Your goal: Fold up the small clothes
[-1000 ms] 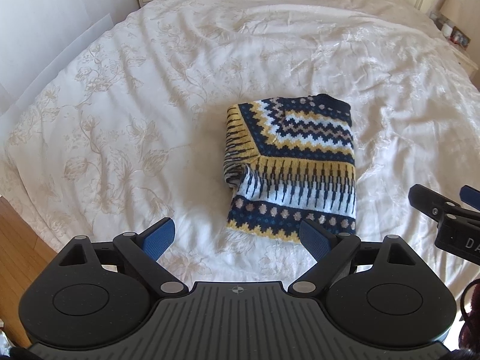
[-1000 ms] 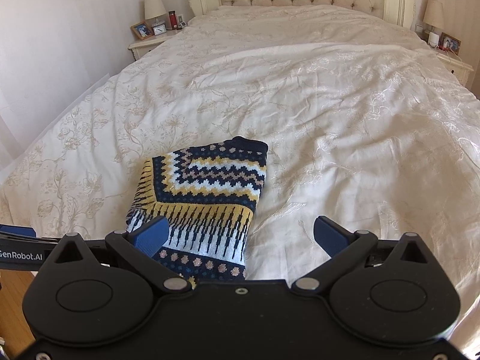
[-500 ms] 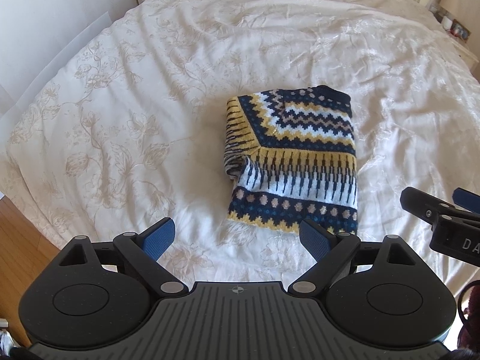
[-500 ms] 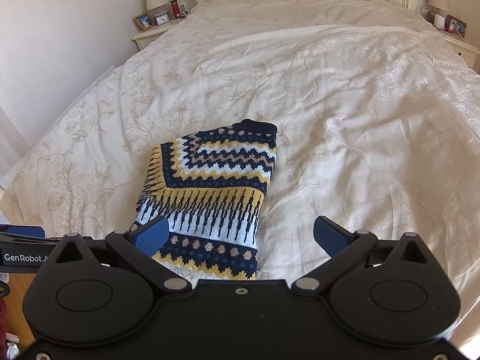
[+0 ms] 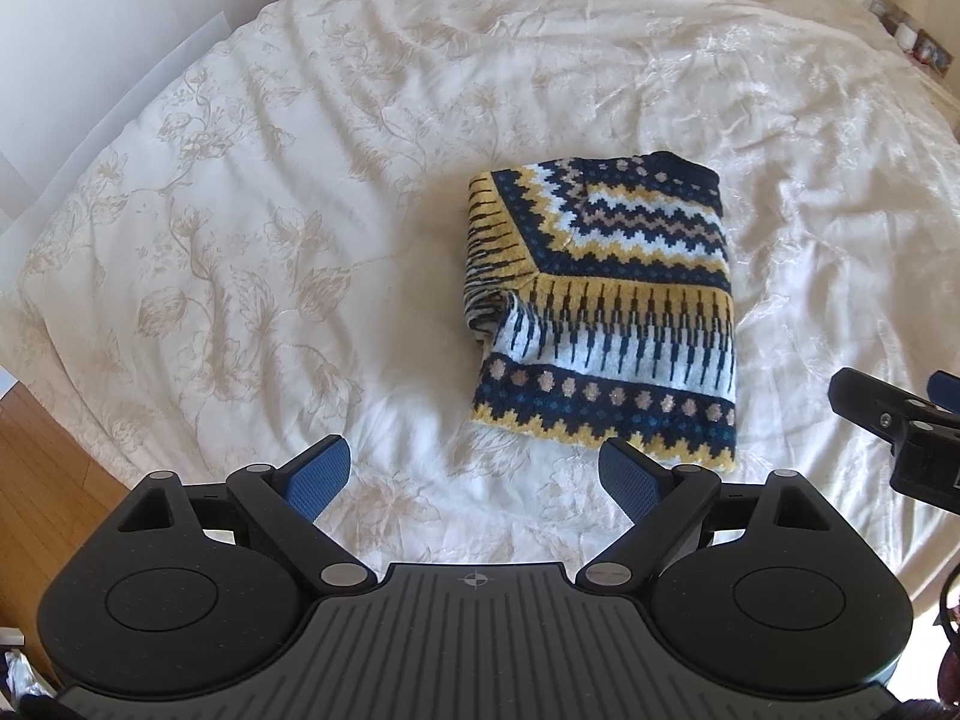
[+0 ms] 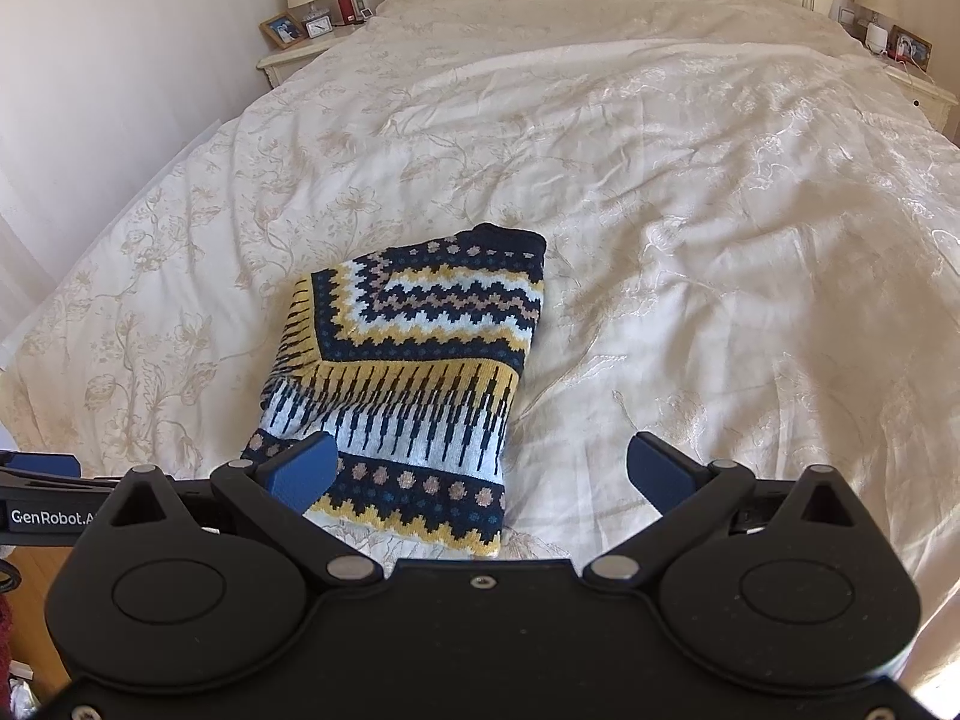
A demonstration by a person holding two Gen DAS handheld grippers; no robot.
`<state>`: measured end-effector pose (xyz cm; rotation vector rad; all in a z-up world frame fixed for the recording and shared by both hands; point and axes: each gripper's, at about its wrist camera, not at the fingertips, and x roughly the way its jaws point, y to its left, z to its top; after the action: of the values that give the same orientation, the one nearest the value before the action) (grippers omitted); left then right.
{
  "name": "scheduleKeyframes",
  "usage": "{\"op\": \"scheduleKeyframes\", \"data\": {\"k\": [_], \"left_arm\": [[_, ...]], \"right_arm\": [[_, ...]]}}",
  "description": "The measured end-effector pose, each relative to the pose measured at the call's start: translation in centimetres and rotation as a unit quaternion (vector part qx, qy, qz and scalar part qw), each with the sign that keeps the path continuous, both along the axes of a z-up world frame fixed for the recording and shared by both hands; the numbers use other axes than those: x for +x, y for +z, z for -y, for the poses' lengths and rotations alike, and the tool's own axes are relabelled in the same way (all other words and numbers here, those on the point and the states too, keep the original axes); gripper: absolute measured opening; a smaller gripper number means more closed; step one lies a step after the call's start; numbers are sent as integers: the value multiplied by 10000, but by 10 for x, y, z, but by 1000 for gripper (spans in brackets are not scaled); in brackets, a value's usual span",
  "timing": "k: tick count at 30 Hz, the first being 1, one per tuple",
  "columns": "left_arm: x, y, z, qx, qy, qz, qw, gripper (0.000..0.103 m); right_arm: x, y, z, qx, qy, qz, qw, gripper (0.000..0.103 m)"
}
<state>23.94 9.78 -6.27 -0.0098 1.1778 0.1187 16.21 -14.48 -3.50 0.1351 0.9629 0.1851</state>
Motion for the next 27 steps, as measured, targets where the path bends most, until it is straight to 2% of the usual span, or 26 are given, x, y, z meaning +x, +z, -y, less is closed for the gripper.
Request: {"op": "scheduleKeyframes", "data": {"k": [27], "left_arm": [[10, 1, 1, 117, -29, 53, 9999, 91]], "right_arm": [[6, -12, 3, 177, -76, -225, 9996, 102]]}}
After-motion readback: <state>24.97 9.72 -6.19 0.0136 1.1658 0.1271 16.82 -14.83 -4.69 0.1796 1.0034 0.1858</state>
